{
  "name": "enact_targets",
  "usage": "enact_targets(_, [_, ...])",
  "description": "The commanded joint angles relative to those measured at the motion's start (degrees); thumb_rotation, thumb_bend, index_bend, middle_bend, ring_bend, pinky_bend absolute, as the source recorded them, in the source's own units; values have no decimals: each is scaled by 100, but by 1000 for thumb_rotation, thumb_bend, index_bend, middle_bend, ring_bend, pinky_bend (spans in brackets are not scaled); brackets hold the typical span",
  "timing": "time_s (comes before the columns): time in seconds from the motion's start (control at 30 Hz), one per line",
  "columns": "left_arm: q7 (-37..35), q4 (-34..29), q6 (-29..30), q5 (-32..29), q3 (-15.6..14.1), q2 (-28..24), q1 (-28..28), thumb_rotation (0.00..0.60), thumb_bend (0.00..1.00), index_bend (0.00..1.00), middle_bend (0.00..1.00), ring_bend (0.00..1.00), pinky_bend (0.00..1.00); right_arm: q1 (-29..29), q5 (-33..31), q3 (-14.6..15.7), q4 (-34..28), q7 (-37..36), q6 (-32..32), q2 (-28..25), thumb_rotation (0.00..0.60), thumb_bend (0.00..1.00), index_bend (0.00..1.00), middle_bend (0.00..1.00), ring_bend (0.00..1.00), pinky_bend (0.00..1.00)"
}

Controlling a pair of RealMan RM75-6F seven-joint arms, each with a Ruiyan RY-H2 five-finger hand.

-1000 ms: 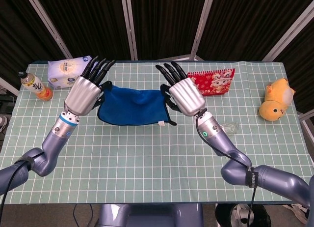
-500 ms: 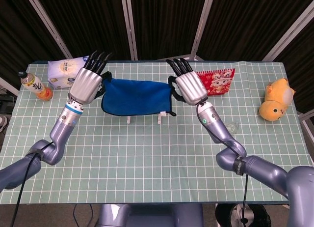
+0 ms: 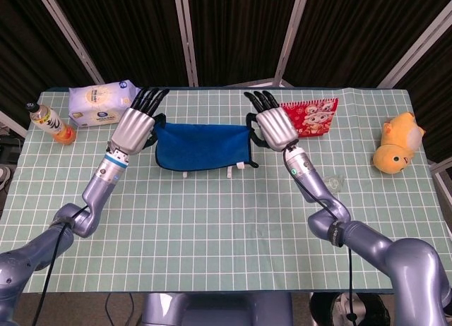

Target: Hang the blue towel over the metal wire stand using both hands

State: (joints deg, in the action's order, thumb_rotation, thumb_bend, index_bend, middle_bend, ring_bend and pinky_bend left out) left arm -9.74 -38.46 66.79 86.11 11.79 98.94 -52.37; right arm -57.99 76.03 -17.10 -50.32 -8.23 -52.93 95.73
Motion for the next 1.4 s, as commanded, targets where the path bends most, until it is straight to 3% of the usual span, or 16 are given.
enact_targets(0.03, [2,97,-4,35,-81,53,22,600,527,859,0,0,0,-17,42,50,67,-41,22,56,600,499,666,54,0,0])
enact_targets(0.67, [-468,791,-105,51,-387,384,165,600,528,857,0,0,0,-96,113,146,389,-80,42,382,600,489,666,58,0,0])
enact_targets(0.87, [-571,952,-190,61,-460,463,155,600,528,816,0,0,0,-115,136,176,480,-113,67,456,600,480,666,61,0,0])
enact_targets(0.93, [-581,999,-213,70,-488,486,156,600,521,722,0,0,0,-118,144,188,504,-113,77,471,600,469,666,61,0,0])
enact_targets(1.0, [-615,1031,-218,82,-513,510,158,600,398,455,0,0,0,-119,147,195,532,-110,83,485,600,419,622,61,0,0])
enact_targets(1.1, [-643,1090,-230,75,-530,555,164,600,178,68,0,0,0,-111,170,228,543,-159,113,479,600,152,306,61,0,0])
enact_targets(1.17, [-660,1100,-272,55,-529,565,162,600,133,1,0,0,0,-111,176,245,527,-166,157,444,600,20,145,57,0,0])
enact_targets(1.23, [-662,1088,-336,25,-523,558,158,600,126,0,0,0,0,-102,185,261,521,-133,164,421,600,0,94,51,0,0])
enact_targets(1.33, [-654,1059,-360,0,-513,539,159,600,124,0,0,0,0,-88,187,267,490,-125,159,397,600,0,87,48,0,0])
enact_targets(1.4, [-641,1032,-361,-15,-508,510,171,600,114,0,0,0,0,-72,187,270,465,-105,141,377,600,0,146,48,0,0])
